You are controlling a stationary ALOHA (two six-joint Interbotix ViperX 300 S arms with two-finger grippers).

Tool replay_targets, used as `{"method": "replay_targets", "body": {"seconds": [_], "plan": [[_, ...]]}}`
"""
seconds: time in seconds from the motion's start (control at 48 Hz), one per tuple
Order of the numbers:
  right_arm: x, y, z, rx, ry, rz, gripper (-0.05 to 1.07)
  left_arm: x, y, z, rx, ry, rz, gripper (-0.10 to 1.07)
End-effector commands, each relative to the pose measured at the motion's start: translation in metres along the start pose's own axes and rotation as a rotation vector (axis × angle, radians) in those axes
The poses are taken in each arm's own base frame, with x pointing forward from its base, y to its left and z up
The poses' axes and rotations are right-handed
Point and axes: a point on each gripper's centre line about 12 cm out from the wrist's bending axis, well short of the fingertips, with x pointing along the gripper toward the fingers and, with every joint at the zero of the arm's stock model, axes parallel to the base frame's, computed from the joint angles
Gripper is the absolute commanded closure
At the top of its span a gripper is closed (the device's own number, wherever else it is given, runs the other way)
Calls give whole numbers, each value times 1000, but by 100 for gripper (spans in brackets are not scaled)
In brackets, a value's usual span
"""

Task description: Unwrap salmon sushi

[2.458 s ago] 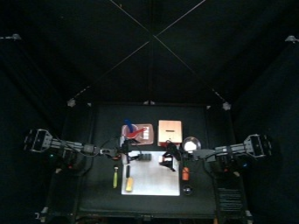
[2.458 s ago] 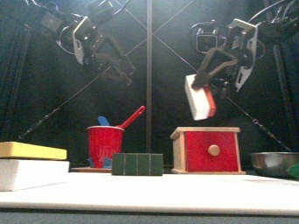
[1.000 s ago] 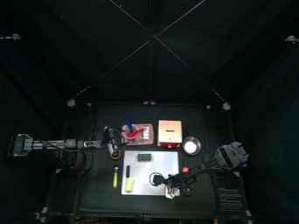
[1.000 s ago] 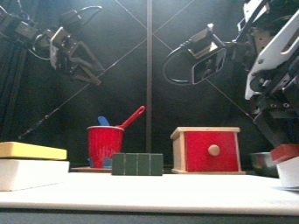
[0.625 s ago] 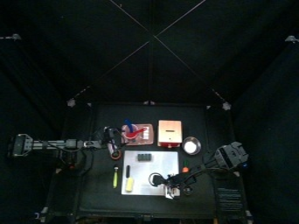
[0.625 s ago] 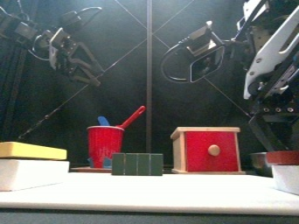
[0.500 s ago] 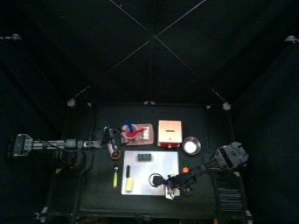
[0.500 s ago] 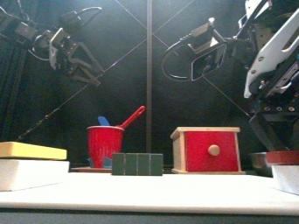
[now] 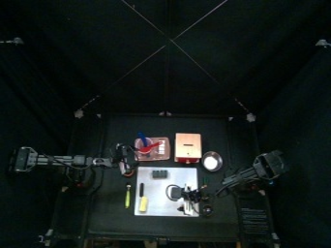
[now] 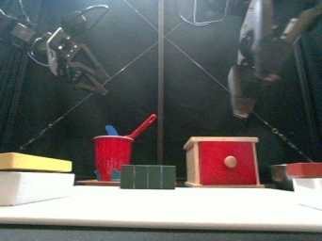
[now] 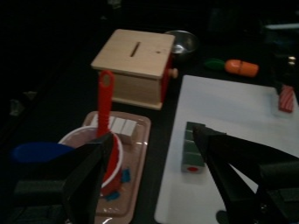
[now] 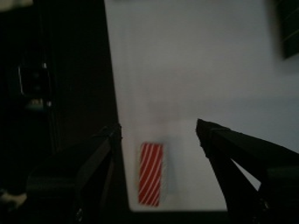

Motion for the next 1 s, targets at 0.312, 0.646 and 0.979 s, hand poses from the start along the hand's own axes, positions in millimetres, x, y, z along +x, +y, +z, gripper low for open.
{"method": "replay_targets", "body": {"seconds": [0.312, 0.646, 0.979], "plan": [[-58, -62, 22, -45, -453, 43, 4, 30, -43, 4, 73, 61, -109, -5], [-73, -106, 9, -1, -566, -13, 4, 29, -40, 10, 80, 38, -86, -5], [-76, -122, 12, 30, -585, -50, 4, 27, -35, 14, 96, 19, -69, -5]]}}
